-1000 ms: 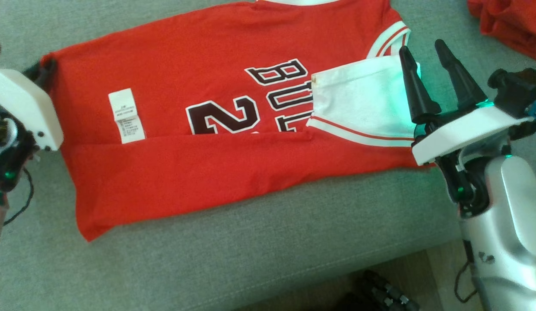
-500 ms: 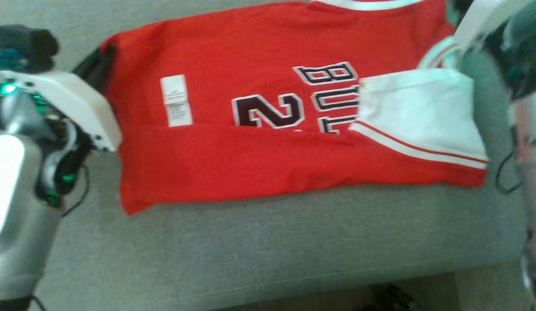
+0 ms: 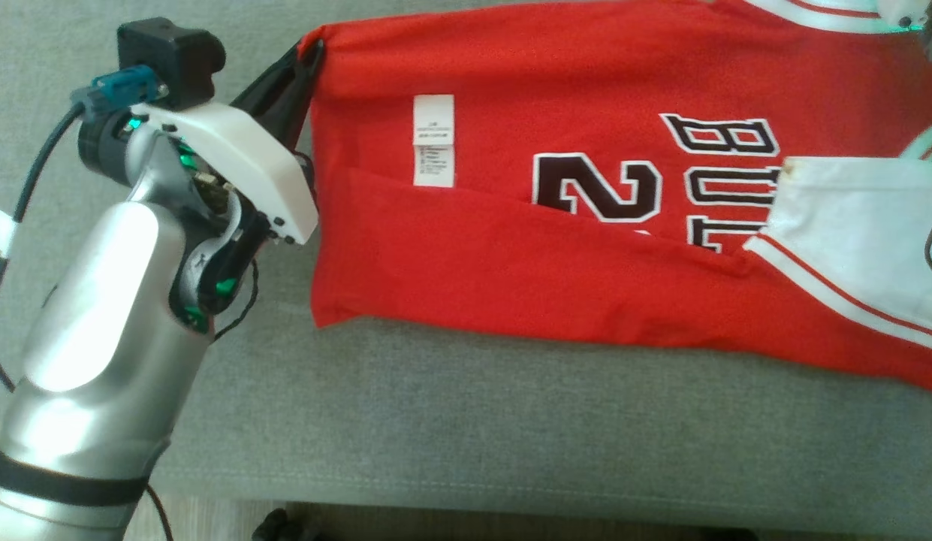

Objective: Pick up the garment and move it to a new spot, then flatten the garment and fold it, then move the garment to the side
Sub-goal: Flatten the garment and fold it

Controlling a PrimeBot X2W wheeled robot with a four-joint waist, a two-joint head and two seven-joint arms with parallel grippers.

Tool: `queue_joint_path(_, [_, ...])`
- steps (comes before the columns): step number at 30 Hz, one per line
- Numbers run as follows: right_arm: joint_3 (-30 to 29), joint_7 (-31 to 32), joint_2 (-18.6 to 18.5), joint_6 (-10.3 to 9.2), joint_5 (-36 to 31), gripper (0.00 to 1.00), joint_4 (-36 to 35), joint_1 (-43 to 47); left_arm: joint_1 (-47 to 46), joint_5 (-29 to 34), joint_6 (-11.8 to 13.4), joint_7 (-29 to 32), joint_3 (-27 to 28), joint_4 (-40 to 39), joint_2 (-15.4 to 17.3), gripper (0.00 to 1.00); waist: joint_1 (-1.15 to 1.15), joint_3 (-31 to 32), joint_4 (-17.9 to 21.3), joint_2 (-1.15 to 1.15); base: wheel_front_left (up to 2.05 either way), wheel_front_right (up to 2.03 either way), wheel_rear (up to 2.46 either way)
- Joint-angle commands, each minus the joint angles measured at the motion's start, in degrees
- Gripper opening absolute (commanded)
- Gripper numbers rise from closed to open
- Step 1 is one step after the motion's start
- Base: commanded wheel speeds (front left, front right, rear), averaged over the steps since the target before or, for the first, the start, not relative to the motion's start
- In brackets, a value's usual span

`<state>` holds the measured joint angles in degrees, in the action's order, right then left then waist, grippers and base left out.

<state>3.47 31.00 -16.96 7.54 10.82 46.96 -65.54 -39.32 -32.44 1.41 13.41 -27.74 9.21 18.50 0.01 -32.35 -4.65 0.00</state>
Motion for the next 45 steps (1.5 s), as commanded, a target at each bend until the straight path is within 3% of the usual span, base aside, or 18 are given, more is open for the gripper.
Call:
queue_joint_path(1, [-0.1, 1.3, 0.3, -0.05, -0.5, 1.00, -0.3, -2.4, -2.5, 0.3, -0.4, -1.1, 1.8, -0.8, 1.3, 0.00, -0.01, -0.7, -1.2, 0.00, 0.00, 0.00, 0.00])
queue_joint_path(5, [0.4, 2.6, 0.0, -0.05, -0.1, 1.00, 1.3, -3.3, -2.8, 0.2, -0.6, -1.8, 1.6, 0.3, 0.9, 0.00, -0.01, -0.9, -1.5, 0.00, 0.00, 0.00, 0.00])
queue_joint_path(8, [1.0, 3.0, -0.2, -0.05, 0.2, 0.44, 1.8, -3.8, -3.0, 0.0, -0.8, -2.4, 1.7, 1.2, 0.9, 0.00, -0.01, -1.0, -1.4, 0.00, 0.00, 0.00, 0.00])
queue_joint_path(10, [1.6, 2.5, -0.2, -0.05, 0.5, 0.23, 1.8, -3.8, -3.2, -0.1, -0.9, -2.7, 1.7, 1.7, 0.9, 0.00, -0.01, -1.0, -1.4, 0.00, 0.00, 0.00, 0.00])
queue_joint_path(11, [2.0, 1.8, -0.1, -0.05, 0.9, 0.07, 1.7, -3.6, -3.3, -0.1, -0.9, -2.8, 1.7, 2.0, 0.8, 0.00, -0.01, -1.0, -1.3, 0.00, 0.00, 0.00, 0.00])
queue_joint_path(12, [2.5, 1.0, 0.0, -0.05, 1.5, 0.00, 1.5, -3.5, -3.4, -0.2, -1.0, -2.9, 1.7, 2.3, 0.8, 0.00, -0.01, -0.9, -1.3, 0.00, 0.00, 0.00, 0.00])
queue_joint_path(22, [6.2, -11.5, -1.4, -0.05, 4.4, 0.00, -0.4, -2.4, -3.8, -0.5, -0.2, -4.4, 2.9, 4.4, 1.6, 0.00, -0.01, 0.0, 1.7, 0.00, 0.00, 0.00, 0.00])
queue_joint_path(27, [11.9, -15.4, -3.0, -0.05, 8.7, 0.00, -4.7, 2.0, -1.9, -1.1, 0.5, -5.6, 4.1, 4.7, 2.6, 0.00, -0.01, 2.7, 4.3, 0.00, 0.00, 0.00, 0.00])
queue_joint_path(32, [17.6, -18.5, -7.7, -0.05, 14.9, 0.00, -13.6, 10.9, 2.0, -1.7, 1.3, -6.7, 5.0, 4.1, 4.0, 0.00, -0.01, 6.3, 6.7, 0.00, 0.00, 0.00, 0.00])
queue_joint_path(37, [19.2, -20.4, -11.5, -0.05, 19.2, 0.00, -22.8, 21.8, 7.2, -2.7, 2.7, -8.2, 6.2, 2.0, 5.2, 0.00, -0.01, 9.3, 8.8, 0.00, 0.00, 0.00, 0.00])
queue_joint_path(41, [18.2, -21.7, -12.1, -0.05, 20.0, 0.00, -29.2, 30.4, 12.3, -3.1, 4.0, -9.3, 7.1, -0.4, 6.4, 0.00, -0.01, 11.0, 10.3, 0.00, 0.00, 0.00, 0.00])
queue_joint_path(45, [16.5, -22.6, -10.1, -0.05, 18.5, 0.00, -33.6, 39.3, 18.8, -4.2, 5.5, -10.2, 7.4, -3.0, 6.5, 0.00, -0.01, 12.5, 11.4, 0.00, 0.00, 0.00, 0.00])
